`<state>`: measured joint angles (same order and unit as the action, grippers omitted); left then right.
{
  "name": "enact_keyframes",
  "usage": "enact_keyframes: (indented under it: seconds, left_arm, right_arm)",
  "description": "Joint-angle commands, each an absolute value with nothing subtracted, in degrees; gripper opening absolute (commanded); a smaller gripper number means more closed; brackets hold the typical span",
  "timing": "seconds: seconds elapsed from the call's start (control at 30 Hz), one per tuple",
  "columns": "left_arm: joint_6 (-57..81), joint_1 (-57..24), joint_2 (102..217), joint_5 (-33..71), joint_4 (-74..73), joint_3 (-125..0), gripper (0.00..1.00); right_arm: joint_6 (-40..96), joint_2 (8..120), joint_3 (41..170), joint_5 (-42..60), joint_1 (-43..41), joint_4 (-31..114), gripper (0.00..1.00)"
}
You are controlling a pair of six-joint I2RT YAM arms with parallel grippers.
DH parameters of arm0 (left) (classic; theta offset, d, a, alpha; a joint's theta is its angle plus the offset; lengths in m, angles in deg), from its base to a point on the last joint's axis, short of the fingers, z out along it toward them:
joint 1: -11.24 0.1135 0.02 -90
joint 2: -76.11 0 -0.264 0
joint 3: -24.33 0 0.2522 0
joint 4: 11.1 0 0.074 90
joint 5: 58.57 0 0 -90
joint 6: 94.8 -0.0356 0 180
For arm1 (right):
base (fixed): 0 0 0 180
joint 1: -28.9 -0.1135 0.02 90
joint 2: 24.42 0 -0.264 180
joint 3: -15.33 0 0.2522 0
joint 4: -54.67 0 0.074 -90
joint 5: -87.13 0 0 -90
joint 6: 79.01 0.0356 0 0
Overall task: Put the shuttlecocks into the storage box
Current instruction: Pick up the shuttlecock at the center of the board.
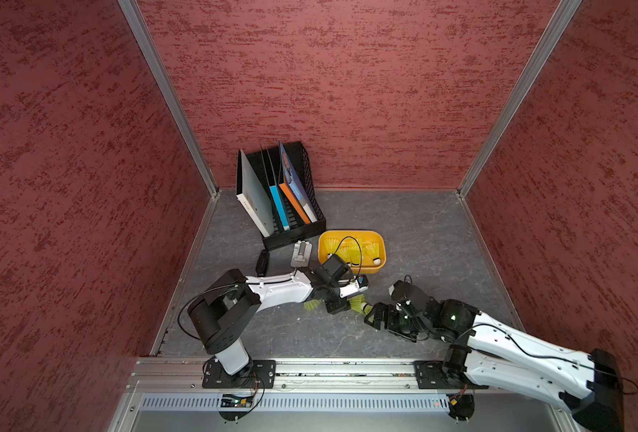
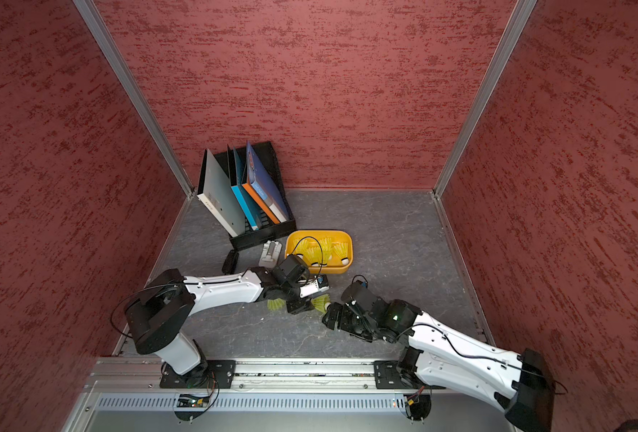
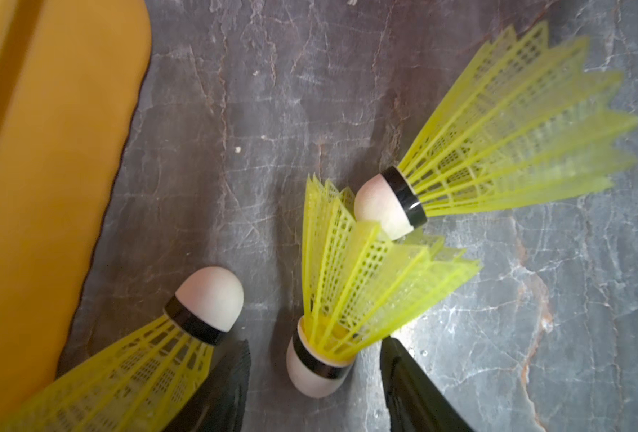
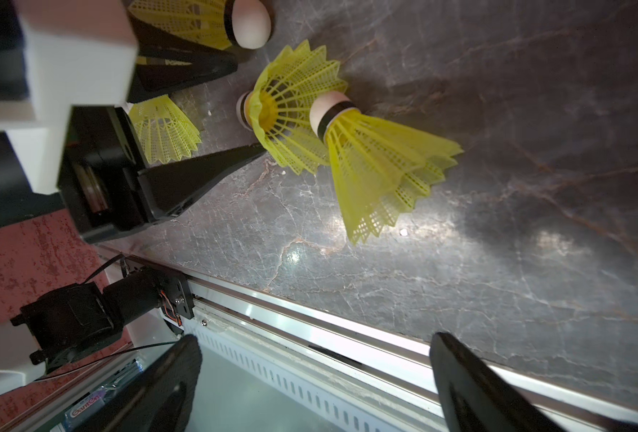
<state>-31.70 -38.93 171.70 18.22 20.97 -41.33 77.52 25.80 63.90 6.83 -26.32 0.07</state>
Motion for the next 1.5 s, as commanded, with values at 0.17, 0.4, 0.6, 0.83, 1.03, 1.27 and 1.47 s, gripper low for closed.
enact_keyframes:
  seconds: [0.17, 0.4, 0.6, 0.83, 1.03, 1.27, 1.47]
  left_arm:
    - [-34.1, -39.3, 172.6, 16.0, 24.4, -42.8, 0.52]
    - [-34.9, -39.9, 174.5, 18.2, 25.0, -44.4, 0.54]
    - [-34.9, -39.9, 176.5, 18.3, 26.3, -46.5, 0.47]
    - [-35.0, -39.9, 176.3, 17.9, 26.9, -46.2, 0.35]
    - [-33.8, -40.3, 177.1, 17.9, 29.0, -48.0, 0.23]
    - [-31.8, -40.5, 176.1, 18.2, 29.7, -48.6, 0.20]
    - [-29.8, -41.0, 175.0, 18.1, 28.7, -48.0, 0.18]
  right_arm:
    - [77.6, 27.1, 65.1, 7.3, -25.6, 1.7, 0.98]
    - [77.4, 27.9, 65.4, 7.8, -25.6, 2.4, 0.98]
    - [77.5, 27.3, 65.3, 7.7, -25.6, 1.9, 0.98]
    - [77.5, 27.3, 65.4, 7.6, -25.6, 2.1, 0.98]
    - [76.9, 27.8, 65.4, 7.5, -25.5, 2.3, 0.98]
    - [75.1, 28.3, 66.5, 6.2, -25.4, 1.7, 0.98]
    - [74.6, 27.5, 67.1, 5.1, -25.3, 1.1, 0.99]
